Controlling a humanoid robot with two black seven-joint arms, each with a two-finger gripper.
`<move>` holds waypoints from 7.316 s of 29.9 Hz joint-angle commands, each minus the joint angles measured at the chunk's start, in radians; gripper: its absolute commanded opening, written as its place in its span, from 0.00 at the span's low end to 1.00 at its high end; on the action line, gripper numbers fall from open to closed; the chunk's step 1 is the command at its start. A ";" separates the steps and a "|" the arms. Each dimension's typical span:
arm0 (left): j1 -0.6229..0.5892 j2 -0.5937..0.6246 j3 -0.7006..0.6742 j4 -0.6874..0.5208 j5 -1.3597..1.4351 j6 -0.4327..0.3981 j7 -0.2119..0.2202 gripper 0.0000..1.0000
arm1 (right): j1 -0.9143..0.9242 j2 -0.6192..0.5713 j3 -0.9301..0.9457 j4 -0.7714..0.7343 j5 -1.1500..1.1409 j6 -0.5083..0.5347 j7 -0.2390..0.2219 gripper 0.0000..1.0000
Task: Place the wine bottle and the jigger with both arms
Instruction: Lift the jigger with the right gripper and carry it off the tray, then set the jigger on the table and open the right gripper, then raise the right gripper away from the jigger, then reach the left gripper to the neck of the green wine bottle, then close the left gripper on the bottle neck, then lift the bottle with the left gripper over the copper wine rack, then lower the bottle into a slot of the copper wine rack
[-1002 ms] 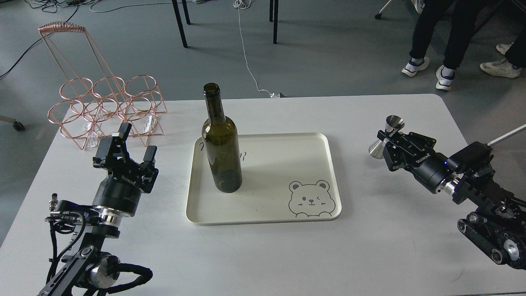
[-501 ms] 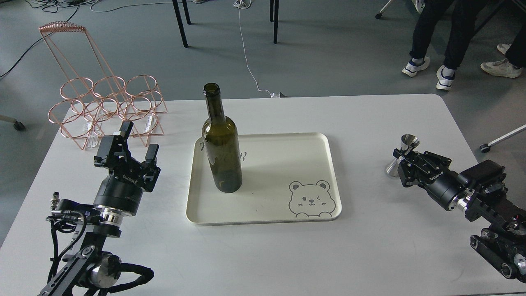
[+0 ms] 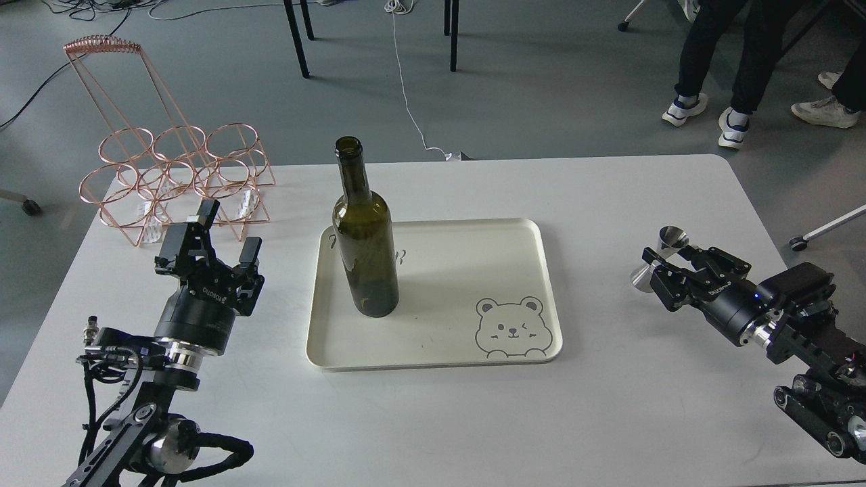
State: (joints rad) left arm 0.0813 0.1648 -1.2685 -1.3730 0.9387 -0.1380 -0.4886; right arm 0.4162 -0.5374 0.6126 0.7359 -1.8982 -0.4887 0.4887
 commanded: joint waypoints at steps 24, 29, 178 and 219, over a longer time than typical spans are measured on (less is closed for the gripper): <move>0.005 0.050 0.000 -0.052 0.011 -0.008 0.000 0.98 | -0.010 -0.541 -0.249 0.924 1.015 0.000 0.000 0.98; 0.028 0.136 0.009 -0.123 0.064 -0.006 0.000 0.98 | 0.125 -0.385 -0.234 0.896 1.452 0.133 0.000 0.98; -1.144 0.611 0.571 0.511 0.983 -0.018 0.000 0.11 | 0.141 -0.148 -0.235 0.666 1.775 0.311 0.000 0.99; -1.048 0.596 0.566 0.538 0.976 0.038 0.000 0.13 | 0.141 -0.148 -0.235 0.665 1.775 0.311 0.000 0.99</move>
State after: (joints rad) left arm -0.9855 0.7593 -0.7017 -0.8355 1.9142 -0.1049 -0.4890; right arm 0.5568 -0.6857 0.3774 1.4005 -0.1227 -0.1780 0.4887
